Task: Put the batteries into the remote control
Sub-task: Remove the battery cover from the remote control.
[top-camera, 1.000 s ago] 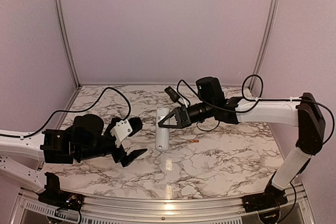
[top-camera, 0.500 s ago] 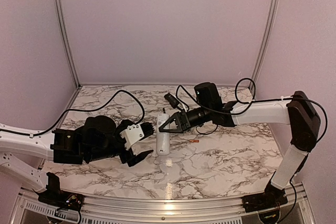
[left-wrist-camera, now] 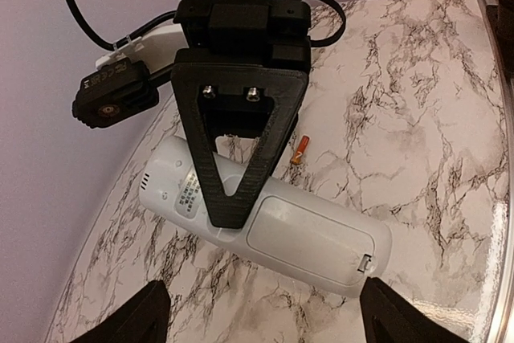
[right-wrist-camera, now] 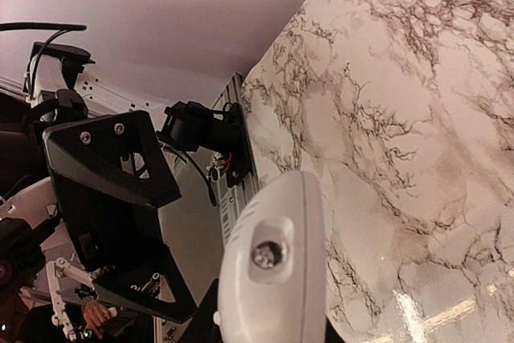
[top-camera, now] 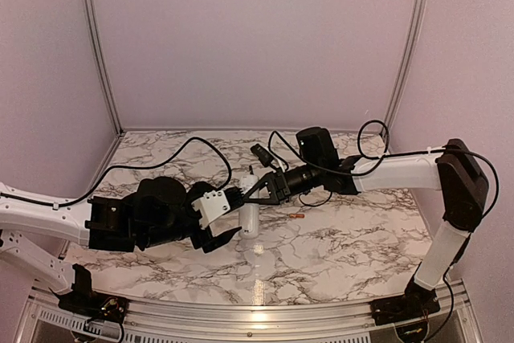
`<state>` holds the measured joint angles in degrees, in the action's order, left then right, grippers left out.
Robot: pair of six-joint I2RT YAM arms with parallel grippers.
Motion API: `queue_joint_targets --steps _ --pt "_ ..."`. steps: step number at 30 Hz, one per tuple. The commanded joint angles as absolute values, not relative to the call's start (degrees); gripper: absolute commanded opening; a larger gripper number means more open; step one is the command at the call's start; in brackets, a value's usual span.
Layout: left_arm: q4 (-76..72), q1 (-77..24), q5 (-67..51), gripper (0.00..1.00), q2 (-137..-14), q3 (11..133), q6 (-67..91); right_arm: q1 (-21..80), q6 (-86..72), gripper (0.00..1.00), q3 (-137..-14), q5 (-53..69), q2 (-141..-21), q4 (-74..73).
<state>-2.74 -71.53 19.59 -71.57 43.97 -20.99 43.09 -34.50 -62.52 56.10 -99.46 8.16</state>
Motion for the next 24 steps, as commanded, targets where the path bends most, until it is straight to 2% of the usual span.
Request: queue_joint_targets --steps 1,24 --pt "-3.02 -72.07 19.59 0.85 -73.38 46.32 -21.90 43.44 -34.81 0.05 -63.63 56.63 -100.11 8.84" --pt "-0.09 -72.33 20.57 0.86 -76.68 48.89 -24.24 44.38 -34.49 0.05 -65.30 56.60 -100.90 7.12"
